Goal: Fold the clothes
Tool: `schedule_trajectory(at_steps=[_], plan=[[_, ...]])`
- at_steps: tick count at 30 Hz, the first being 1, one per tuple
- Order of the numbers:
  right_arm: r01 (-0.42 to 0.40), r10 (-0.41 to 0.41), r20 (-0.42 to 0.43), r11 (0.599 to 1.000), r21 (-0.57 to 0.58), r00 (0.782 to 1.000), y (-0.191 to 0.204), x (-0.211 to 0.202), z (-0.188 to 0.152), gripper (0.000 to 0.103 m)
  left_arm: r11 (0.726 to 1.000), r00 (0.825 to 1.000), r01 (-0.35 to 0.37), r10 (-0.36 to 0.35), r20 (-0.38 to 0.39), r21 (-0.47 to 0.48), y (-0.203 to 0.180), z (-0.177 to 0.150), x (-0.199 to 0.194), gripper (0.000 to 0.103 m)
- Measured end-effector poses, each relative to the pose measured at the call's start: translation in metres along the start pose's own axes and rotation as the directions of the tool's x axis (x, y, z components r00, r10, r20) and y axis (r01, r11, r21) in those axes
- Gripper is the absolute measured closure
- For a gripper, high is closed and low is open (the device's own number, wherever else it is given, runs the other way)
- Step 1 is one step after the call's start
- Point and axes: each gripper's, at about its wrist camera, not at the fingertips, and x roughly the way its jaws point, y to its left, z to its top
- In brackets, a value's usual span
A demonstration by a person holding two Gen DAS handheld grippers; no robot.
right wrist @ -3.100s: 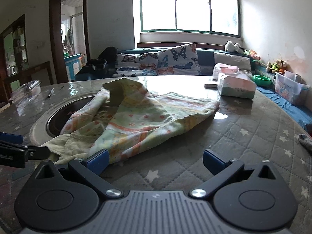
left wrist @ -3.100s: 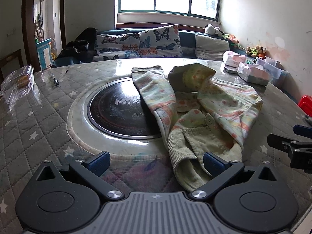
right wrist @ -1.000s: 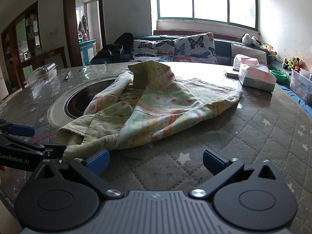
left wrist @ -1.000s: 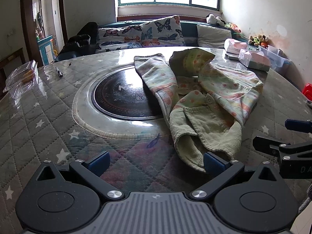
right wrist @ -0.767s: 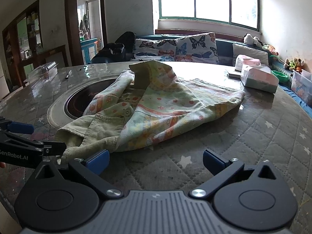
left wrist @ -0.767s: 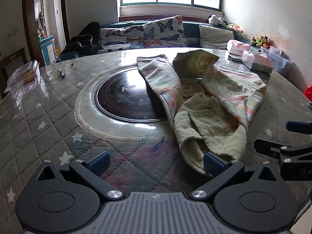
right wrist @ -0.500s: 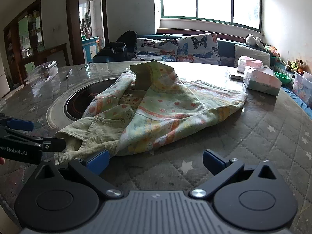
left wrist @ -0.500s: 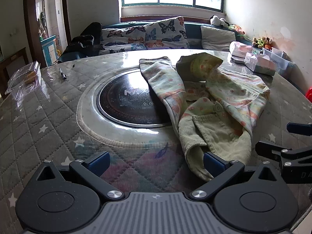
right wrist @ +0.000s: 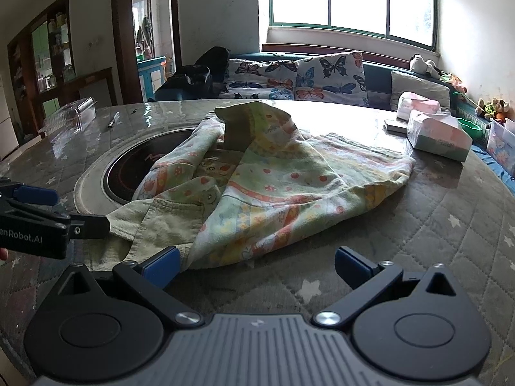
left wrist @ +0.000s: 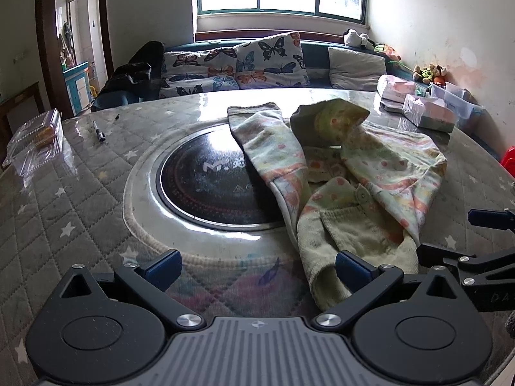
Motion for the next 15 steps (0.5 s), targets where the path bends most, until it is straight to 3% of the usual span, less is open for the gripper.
schedule_trajectory(at_steps=[15], plan=[[-0.013, 0.014, 0.015, 0.997, -0.079, 1.000, -0.005, 0.029, 0.046, 0.000, 0.999, 0.999, 0.032, -0.032, 0.025, 0.013, 0.001, 0.029, 0.022, 0.000]])
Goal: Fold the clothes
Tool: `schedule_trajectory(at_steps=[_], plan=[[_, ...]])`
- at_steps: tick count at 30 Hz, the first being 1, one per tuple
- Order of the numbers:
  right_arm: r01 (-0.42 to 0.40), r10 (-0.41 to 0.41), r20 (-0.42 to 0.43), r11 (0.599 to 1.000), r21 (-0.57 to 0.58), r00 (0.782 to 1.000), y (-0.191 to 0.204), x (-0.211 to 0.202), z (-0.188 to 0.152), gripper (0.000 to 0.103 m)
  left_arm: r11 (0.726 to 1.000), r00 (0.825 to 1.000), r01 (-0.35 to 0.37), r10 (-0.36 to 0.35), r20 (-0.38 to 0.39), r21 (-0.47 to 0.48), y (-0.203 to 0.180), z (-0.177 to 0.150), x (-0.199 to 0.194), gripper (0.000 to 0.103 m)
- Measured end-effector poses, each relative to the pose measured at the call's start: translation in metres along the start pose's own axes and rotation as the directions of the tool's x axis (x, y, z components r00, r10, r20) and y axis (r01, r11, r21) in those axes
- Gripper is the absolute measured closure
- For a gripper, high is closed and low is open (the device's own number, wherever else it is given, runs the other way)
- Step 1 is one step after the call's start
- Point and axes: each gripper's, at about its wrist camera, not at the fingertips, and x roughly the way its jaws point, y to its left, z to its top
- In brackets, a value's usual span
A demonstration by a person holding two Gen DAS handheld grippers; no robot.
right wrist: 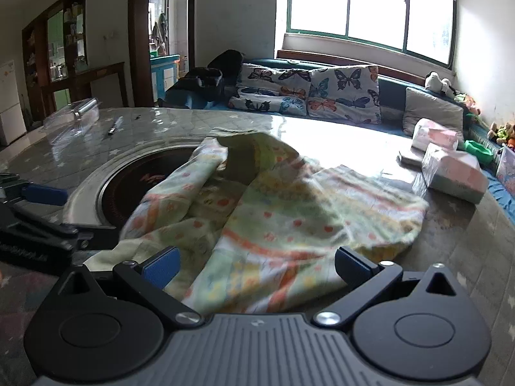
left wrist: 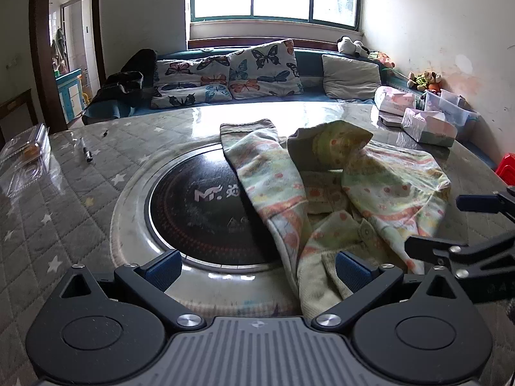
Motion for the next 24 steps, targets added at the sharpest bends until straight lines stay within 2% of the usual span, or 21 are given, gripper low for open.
schedule_trajectory(at_steps=[9, 15, 18, 21, 23, 24], plan=[[0.052, -0.052, 0.009, 0.999, 0.004, 0.999, -0.023, 0.044, 0.046, 0.008, 1.000, 0.999, 0.013, -0.012, -0.031, 0.018, -0.005, 0.018, 0.031, 0.000], [0.068, -0.068, 0.012, 0.998, -0.013, 0.998, -0.029, 0.078, 0.074, 0.016, 0.999, 0.998, 0.018, -0.020, -0.054, -0.036, 0.005, 0.034, 0.058, 0.000], [0.065, -0.065, -0.010, 0.998, -0.019, 0.998, -0.029, 0.099, 0.079, 0.024, 0.998, 0.998, 0.026, -0.029, -0.062, -0.049, 0.007, 0.037, 0.067, 0.000], [0.058, -0.059, -0.037, 0.998, -0.019, 0.998, -0.028, 0.118, 0.082, 0.037, 0.999, 0.997, 0.026, -0.029, -0.068, -0.046, 0.005, 0.040, 0.076, 0.000], [0.049, -0.050, -0.055, 0.999, -0.004, 0.997, -0.030, 0.129, 0.082, 0.054, 0.999, 0.998, 0.023, -0.025, -0.066, -0.039, 0.004, 0.042, 0.083, 0.000], [0.045, -0.045, -0.062, 0.999, 0.007, 0.997, -0.032, 0.132, 0.082, 0.058, 0.999, 0.998, 0.022, -0.024, -0.062, -0.037, 0.004, 0.044, 0.085, 0.000]])
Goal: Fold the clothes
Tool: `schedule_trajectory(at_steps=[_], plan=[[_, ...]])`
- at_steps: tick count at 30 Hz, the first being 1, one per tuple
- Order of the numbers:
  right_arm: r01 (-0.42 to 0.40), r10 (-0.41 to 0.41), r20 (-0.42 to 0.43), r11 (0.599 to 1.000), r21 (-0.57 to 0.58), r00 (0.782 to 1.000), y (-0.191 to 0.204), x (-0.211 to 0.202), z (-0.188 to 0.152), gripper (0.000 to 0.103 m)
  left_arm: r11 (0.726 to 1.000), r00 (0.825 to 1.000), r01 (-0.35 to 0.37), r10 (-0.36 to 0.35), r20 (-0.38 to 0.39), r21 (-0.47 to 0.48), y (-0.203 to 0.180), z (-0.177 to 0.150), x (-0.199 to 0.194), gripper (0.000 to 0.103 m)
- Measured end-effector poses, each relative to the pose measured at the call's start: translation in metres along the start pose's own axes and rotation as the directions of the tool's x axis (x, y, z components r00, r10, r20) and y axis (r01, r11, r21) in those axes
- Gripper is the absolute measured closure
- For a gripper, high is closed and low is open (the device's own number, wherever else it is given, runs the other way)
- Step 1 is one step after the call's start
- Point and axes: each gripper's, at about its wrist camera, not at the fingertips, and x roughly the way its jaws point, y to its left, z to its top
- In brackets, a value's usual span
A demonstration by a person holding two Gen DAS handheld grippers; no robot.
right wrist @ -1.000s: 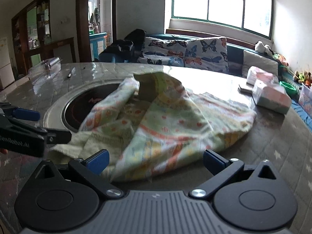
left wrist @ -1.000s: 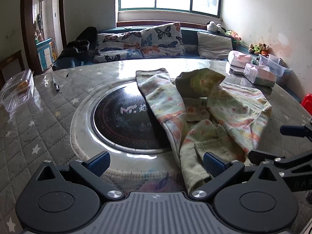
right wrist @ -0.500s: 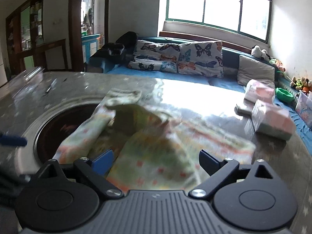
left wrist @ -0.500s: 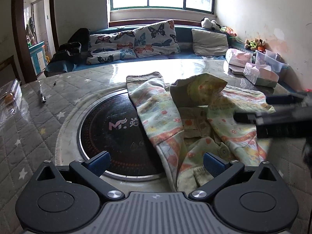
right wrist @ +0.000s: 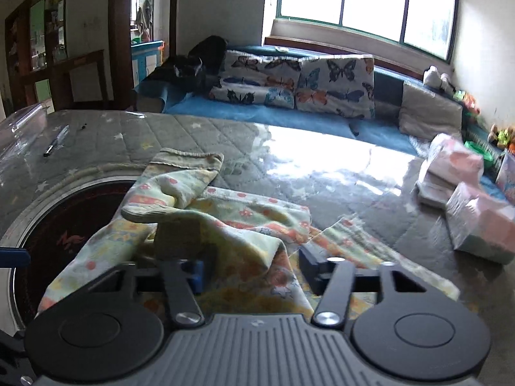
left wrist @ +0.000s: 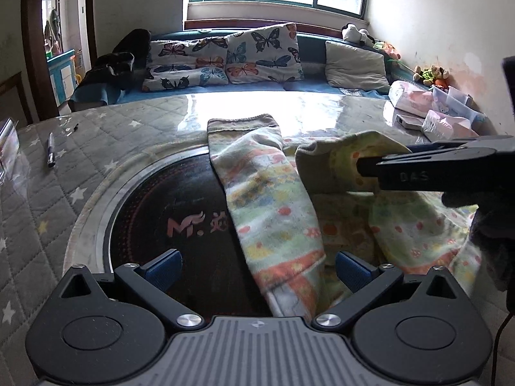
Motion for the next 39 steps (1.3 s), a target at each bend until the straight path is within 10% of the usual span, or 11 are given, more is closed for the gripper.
schedule_trajectory(at_steps=[7, 20, 26, 31, 39], plan=[[-0.006, 0.004, 0.026, 0.998, 0.057, 1.000, -0.020, -0.008, -0.003, 0.096, 1.000, 0.999, 0.020, -0.020, 0.025, -0.013, 0.003, 0.016, 0.017, 0.005], [0.070, -0.088, 0.128, 0.988, 0.140, 0.988, -0.074, -0.077, -0.018, 0.098, 0.994, 0.998, 0.034, -0.028, 0.057, -0.103, 0.022, 0.066, 0.064, 0.019], [0.097, -0.115, 0.109, 0.983, 0.159, 0.987, -0.087, -0.090, -0.034, 0.098, 0.995, 0.999, 0.026, -0.023, 0.034, -0.096, 0.023, 0.079, 0.092, 0.045], [0.107, -0.131, 0.109, 0.974, 0.202, 0.985, -0.099, -0.098, -0.046, 0.098, 0.993, 0.998, 0.058, -0.056, 0.024, -0.105, 0.026, 0.078, 0.100, 0.086], [0.153, -0.191, 0.119, 0.949, 0.275, 0.974, -0.120, -0.122, -0.065, 0.098, 0.992, 0.996, 0.052, -0.043, 0.077, -0.115, 0.031, 0.078, 0.077, 0.099]])
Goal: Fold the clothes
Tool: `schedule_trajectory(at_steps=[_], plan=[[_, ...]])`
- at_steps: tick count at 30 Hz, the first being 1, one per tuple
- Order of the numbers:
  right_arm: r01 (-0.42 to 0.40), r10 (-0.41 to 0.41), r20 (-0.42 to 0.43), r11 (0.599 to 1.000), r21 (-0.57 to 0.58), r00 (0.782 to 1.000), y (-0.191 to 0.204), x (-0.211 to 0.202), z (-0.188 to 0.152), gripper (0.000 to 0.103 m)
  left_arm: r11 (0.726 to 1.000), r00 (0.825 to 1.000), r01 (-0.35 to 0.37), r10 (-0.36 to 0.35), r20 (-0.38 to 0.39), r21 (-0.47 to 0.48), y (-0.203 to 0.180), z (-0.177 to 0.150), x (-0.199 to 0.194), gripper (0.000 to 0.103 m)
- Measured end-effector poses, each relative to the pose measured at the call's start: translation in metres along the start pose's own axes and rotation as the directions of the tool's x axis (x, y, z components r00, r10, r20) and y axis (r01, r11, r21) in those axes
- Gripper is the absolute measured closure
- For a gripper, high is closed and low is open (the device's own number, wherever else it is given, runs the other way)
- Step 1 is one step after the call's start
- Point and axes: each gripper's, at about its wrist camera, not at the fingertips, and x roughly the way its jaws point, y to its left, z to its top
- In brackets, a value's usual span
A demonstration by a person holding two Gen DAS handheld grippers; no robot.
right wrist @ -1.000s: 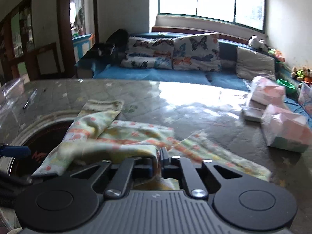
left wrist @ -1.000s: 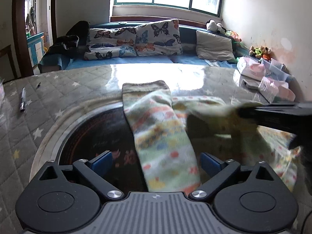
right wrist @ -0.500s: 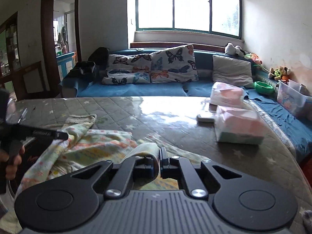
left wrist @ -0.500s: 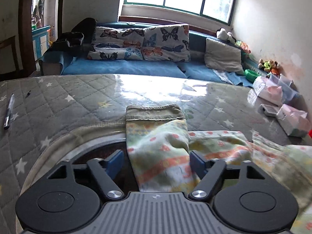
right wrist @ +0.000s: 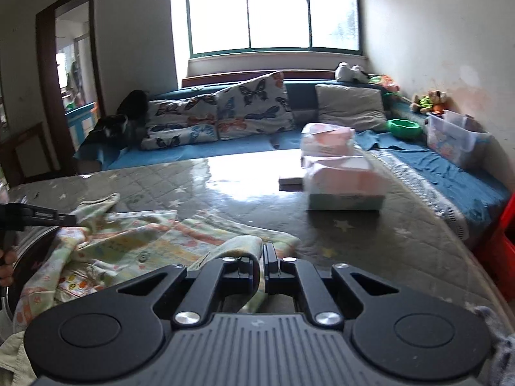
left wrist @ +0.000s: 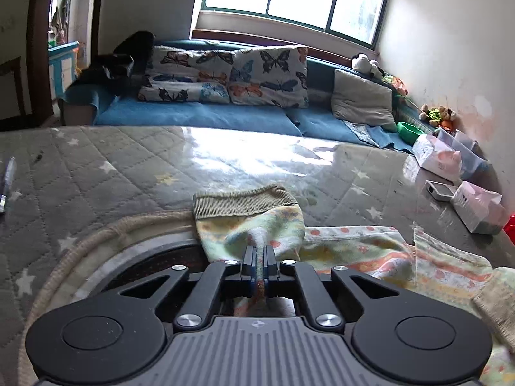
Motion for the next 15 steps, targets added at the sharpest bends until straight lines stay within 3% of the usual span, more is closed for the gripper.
schedule_trajectory(at_steps=[8, 15], plan=[[0.057, -0.057, -0.005, 0.997, 0.051, 0.998, -0.027, -0.023, -0.018, 0.098, 0.996, 0.997, -0.059, 0.062, 0.054, -0.060, 0.027, -0.007, -0.043, 0.099], [0.080, -0.080, -0.005, 0.991, 0.106, 0.997, -0.047, -0.041, -0.037, 0.096, 0.985, 0.982, -0.141, 0.152, 0.111, -0.103, 0.059, -0.026, -0.095, 0.099]])
